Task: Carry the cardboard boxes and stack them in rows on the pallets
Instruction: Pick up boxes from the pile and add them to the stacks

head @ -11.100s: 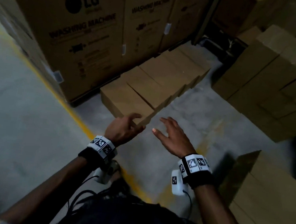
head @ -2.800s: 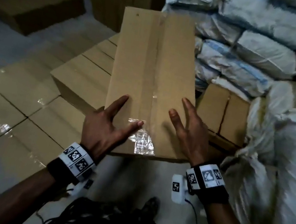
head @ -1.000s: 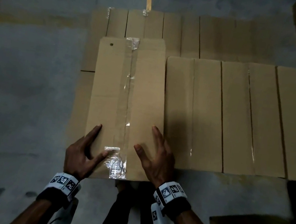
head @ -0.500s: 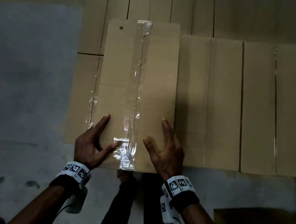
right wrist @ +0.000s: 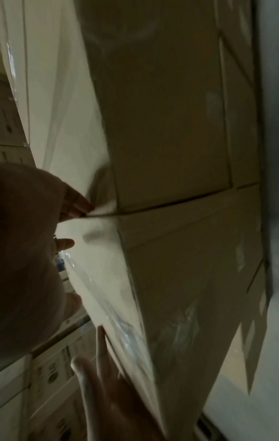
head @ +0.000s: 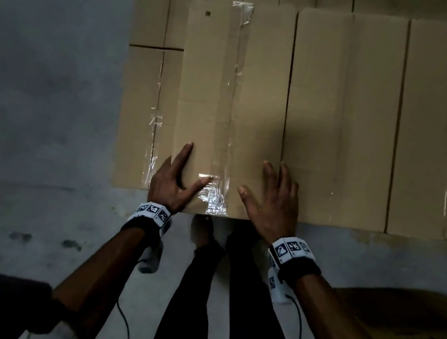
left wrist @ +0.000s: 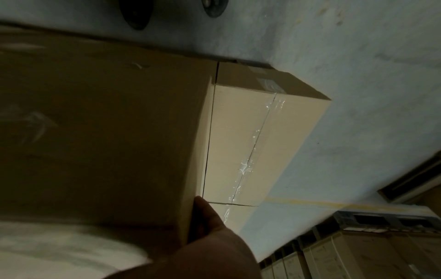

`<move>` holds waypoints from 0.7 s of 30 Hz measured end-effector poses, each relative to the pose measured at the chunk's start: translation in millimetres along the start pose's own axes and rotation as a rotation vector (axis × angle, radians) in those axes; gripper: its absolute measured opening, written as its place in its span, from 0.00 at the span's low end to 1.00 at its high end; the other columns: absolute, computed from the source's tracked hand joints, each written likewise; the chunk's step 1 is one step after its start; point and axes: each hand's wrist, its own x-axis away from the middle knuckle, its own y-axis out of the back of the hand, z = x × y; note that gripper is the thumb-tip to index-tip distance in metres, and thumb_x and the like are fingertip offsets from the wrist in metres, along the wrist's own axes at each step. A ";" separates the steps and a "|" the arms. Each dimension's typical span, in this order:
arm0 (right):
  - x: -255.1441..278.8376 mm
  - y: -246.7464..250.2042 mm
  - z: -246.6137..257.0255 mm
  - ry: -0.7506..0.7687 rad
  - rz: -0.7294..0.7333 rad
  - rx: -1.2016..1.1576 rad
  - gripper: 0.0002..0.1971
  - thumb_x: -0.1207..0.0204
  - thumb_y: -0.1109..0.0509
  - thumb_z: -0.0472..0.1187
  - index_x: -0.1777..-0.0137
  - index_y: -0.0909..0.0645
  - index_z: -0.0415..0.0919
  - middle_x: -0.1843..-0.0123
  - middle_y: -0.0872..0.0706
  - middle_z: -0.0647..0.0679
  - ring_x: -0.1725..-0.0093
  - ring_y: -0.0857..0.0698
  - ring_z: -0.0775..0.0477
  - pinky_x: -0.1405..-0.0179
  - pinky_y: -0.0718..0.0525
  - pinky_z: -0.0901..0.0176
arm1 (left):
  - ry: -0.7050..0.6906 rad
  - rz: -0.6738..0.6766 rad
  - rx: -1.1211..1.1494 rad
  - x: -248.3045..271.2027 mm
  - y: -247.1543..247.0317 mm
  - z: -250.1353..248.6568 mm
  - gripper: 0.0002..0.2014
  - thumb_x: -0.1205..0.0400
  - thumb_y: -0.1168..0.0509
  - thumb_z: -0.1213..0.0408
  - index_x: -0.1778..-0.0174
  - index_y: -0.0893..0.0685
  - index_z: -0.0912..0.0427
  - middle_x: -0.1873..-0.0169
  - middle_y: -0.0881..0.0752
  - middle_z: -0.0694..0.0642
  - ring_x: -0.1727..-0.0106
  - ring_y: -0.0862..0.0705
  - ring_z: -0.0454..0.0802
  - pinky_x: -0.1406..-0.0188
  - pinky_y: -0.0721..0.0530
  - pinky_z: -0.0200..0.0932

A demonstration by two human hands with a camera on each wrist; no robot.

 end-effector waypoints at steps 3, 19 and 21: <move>-1.2 -2.4 -13.5 0.024 0.073 0.061 0.41 0.21 0.35 0.69 0.14 0.34 0.47 0.12 0.35 0.40 0.18 0.29 0.32 0.23 0.27 0.36 | 0.063 0.123 -0.003 3.5 -4.4 4.6 0.52 0.28 0.31 0.24 0.12 0.52 0.27 0.12 0.38 0.41 0.12 0.40 0.65 0.17 0.33 0.67; 28.3 35.9 -68.0 0.248 0.282 0.386 0.52 0.32 0.25 0.72 0.10 0.44 0.61 0.08 0.43 0.53 0.11 0.41 0.35 0.21 0.34 0.33 | 0.042 0.367 -0.112 28.5 6.1 21.7 0.75 0.40 0.10 0.54 0.12 0.64 0.30 0.20 0.26 0.67 0.27 0.23 0.71 0.29 0.23 0.61; 26.4 33.7 -65.3 0.258 0.261 0.386 0.50 0.31 0.21 0.66 0.11 0.40 0.60 0.09 0.39 0.54 0.12 0.38 0.36 0.23 0.32 0.34 | 0.052 0.341 -0.125 29.1 3.7 21.3 0.74 0.38 0.10 0.56 0.14 0.64 0.27 0.26 0.21 0.68 0.32 0.19 0.72 0.34 0.20 0.60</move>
